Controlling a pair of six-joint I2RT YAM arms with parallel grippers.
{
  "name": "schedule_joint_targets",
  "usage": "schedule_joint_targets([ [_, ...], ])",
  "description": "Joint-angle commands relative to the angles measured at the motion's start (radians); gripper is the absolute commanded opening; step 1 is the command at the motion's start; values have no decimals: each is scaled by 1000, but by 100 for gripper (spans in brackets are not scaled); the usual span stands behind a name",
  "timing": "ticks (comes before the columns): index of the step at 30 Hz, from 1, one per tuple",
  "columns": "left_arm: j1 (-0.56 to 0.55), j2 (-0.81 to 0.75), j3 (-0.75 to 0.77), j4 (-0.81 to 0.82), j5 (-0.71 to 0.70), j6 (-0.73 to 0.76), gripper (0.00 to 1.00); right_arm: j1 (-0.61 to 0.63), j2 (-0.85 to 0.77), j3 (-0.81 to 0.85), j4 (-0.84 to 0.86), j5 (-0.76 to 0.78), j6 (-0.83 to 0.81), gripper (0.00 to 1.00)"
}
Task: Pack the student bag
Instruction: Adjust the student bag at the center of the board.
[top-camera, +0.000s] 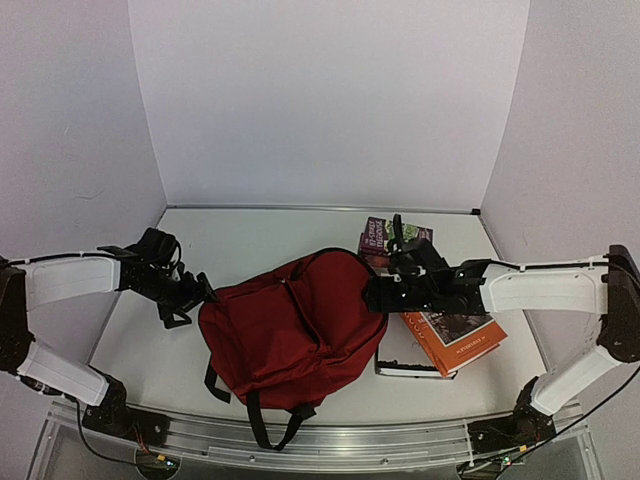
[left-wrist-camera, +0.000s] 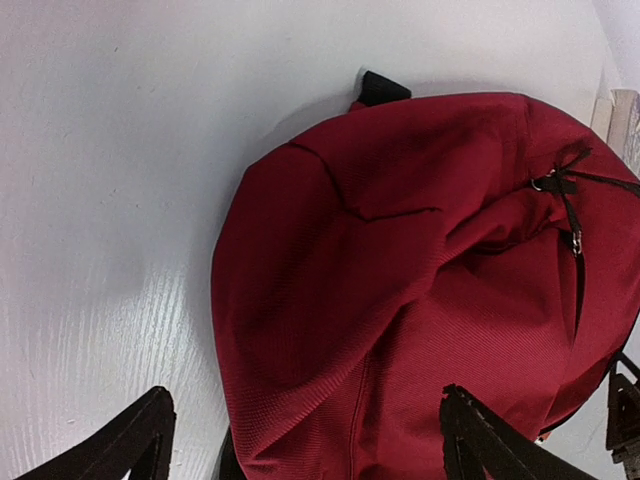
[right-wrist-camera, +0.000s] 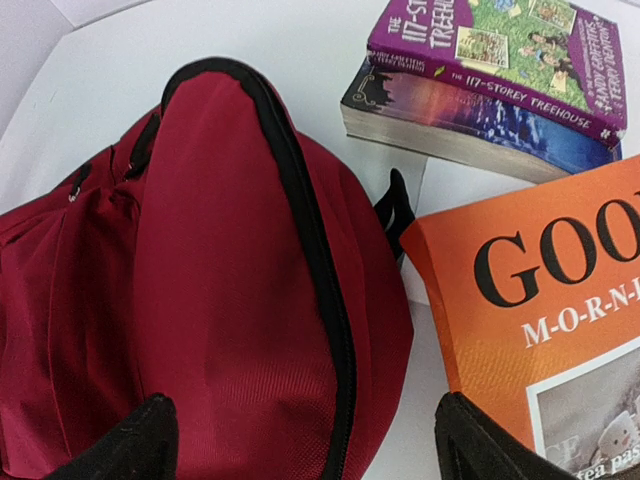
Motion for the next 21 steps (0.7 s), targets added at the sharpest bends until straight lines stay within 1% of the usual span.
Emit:
schedule_joint_targets([
  [1, 0, 53, -15, 84, 11, -5, 83, 0, 30, -12, 23, -45, 40, 73],
  [2, -1, 71, -16, 108, 18, -3, 77, 0, 35, -11, 33, -51, 38, 66],
  [4, 0, 106, -15, 130, 11, -1, 61, 1, 47, -1, 43, -58, 31, 48],
  [7, 0, 137, -20, 160, 4, 1, 32, 0, 74, 33, 50, -46, 15, 21],
  [8, 1, 144, -21, 164, 4, 5, 25, -1, 89, 53, 52, -35, 4, 14],
  [10, 0, 157, -19, 164, 3, 17, 12, -3, 126, 100, 54, -11, -26, 4],
  [11, -1, 160, -20, 162, 2, 21, 6, -4, 152, 140, 55, 1, -48, 1],
  [12, -1, 161, -21, 162, 2, 24, 3, -7, 184, 188, 55, 13, -74, 0],
  [13, -1, 157, -23, 162, 0, 23, 1, -11, 218, 236, 56, 26, -97, 0],
  [17, -27, 99, -51, 191, 10, -5, 0, -48, 355, 442, 64, 69, -136, 0],
  [21, -138, 10, -61, 233, 18, -11, 0, -75, 531, 654, 98, 80, -188, 0],
])
